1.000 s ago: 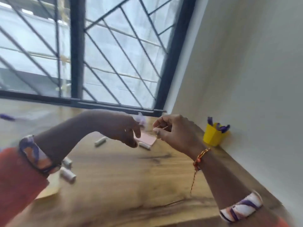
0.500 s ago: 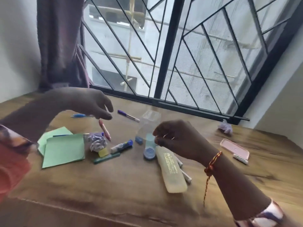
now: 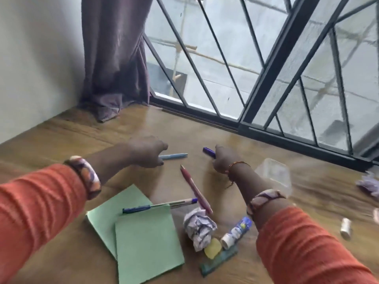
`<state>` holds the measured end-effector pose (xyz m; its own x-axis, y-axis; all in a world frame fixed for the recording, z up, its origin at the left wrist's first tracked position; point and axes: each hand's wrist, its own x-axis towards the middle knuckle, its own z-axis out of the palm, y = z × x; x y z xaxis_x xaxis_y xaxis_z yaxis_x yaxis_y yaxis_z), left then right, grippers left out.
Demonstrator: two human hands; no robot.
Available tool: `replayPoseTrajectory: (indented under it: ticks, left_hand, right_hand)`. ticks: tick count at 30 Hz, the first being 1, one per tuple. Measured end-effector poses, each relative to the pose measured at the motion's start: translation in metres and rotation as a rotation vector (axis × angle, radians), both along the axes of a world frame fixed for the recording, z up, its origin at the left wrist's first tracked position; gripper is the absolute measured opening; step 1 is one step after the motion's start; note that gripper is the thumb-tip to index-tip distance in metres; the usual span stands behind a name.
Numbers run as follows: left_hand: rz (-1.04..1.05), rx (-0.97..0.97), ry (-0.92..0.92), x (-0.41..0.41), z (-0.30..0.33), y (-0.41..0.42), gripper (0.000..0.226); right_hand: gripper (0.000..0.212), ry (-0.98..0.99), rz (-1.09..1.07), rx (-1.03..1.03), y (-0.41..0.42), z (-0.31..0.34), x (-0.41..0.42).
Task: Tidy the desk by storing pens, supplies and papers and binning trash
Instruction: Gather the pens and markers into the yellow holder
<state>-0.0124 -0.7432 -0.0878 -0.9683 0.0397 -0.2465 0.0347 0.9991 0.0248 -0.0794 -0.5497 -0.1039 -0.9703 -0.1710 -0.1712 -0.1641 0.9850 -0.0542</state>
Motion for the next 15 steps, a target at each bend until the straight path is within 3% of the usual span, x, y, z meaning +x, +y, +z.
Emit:
replayPoseTrajectory:
  ticks: [3, 7, 11, 15]
  left_hand:
    - [0.006, -0.037, 0.061, -0.012, -0.012, 0.001, 0.035]
    - [0.033, -0.032, 0.085, -0.018, -0.005, 0.005, 0.026]
    - [-0.025, 0.108, 0.271, -0.021, 0.037, 0.018, 0.019]
    - [-0.157, 0.402, 0.495, -0.005, 0.099, 0.066, 0.01]
  right_hand:
    - [0.033, 0.082, 0.004, 0.07, 0.002, -0.006, 0.002]
    - [0.029, 0.17, 0.043, -0.005, 0.004, -0.006, 0.019]
    - [0.028, 0.336, 0.045, -0.397, 0.016, 0.024, 0.038]
    - [0.056, 0.52, 0.073, -0.752, 0.063, 0.08, 0.074]
